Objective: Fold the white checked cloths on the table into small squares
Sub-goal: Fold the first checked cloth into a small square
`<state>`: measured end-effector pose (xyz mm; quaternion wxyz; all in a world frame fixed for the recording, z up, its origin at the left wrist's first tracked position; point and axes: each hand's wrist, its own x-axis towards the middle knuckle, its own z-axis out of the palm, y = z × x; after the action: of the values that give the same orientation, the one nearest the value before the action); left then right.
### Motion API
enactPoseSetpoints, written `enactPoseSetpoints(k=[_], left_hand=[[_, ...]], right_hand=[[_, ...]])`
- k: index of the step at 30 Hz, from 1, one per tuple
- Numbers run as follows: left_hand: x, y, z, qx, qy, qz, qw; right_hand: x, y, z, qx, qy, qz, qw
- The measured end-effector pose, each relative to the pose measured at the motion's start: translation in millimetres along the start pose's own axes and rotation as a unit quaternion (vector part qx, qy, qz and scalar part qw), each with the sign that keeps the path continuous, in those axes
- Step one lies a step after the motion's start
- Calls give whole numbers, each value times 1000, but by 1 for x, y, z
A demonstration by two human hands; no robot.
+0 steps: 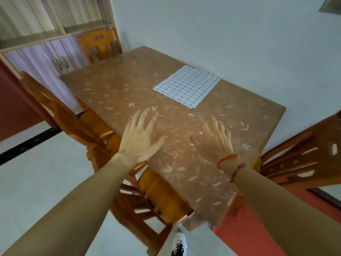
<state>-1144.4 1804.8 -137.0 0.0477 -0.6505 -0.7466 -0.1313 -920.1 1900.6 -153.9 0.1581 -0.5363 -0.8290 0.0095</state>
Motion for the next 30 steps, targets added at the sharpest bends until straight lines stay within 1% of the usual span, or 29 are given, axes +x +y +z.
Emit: enactPoseSetpoints(k=[4,13,21,26,30], left_hand=[[55,-9,20,-1,-12,-3,1000],[145,-26,65,3,-44,4,999],[198,-36,102,-29,-65,33,997],[226,-45,130,-40,-77,52,995],[257,-54,161,-57,-98,47,992]], right_hand=[[54,14,20,-9,-24,-9,1000],[141,39,58,-15,-44,17,999],[176,40,76,-25,-30,36,999],[196,41,102,-39,-45,46,997],[222,48,134,-38,-65,50,996]])
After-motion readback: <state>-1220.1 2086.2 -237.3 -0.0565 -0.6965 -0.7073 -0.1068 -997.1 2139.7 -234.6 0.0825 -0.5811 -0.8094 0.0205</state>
